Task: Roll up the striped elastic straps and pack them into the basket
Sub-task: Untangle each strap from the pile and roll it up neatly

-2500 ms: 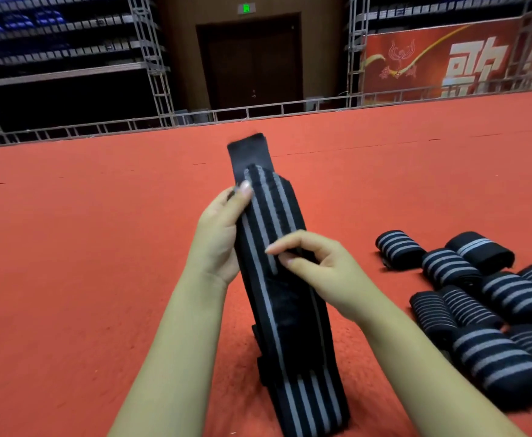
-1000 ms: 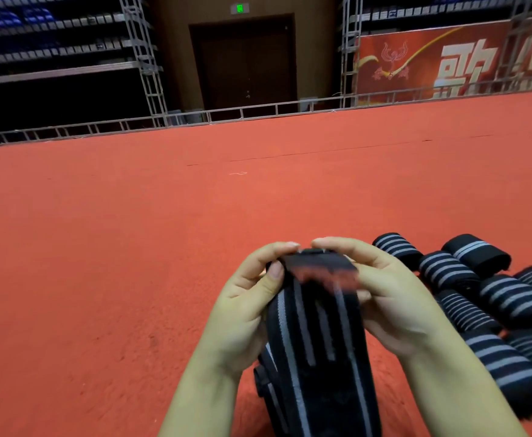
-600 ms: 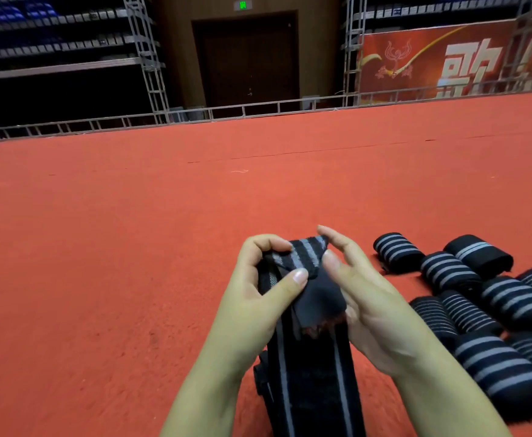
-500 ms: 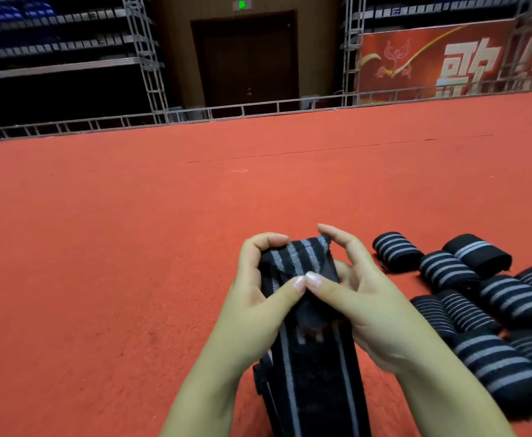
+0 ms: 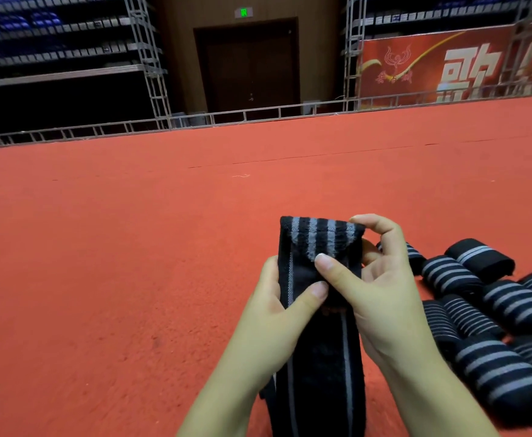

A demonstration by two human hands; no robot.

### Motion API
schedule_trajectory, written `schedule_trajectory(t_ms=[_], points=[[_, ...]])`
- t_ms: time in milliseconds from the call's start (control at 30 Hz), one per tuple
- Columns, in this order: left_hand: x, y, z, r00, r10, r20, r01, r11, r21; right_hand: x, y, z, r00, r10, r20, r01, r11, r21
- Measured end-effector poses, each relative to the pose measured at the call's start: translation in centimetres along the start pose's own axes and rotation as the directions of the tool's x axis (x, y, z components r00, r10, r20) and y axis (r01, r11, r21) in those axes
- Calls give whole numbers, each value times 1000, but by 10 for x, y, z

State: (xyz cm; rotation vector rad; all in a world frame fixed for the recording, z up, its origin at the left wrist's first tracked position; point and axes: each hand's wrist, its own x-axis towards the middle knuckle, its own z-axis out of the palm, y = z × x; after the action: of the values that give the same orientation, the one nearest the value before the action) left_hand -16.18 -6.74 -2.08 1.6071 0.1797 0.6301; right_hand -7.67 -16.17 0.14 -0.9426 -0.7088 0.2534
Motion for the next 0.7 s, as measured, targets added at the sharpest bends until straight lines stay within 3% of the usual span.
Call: schedule_trajectory(t_ms=[200, 333, 500, 700], points=[[-4, 6, -4, 999, -27, 20, 29, 995, -92, 10, -13, -16, 986, 42, 164, -9, 981, -192], [0, 5, -5, 993, -98, 60, 109, 969, -220, 12, -14, -14, 991, -39, 130, 78, 949, -306], [-2, 1, -1, 973, -191, 131, 222, 933, -285, 15, -9, -14, 986, -139, 95, 164, 915, -369], [1, 10, -1, 969, -231, 89, 248, 890, -382, 10, 4, -15, 953, -152, 262, 248, 888, -388]])
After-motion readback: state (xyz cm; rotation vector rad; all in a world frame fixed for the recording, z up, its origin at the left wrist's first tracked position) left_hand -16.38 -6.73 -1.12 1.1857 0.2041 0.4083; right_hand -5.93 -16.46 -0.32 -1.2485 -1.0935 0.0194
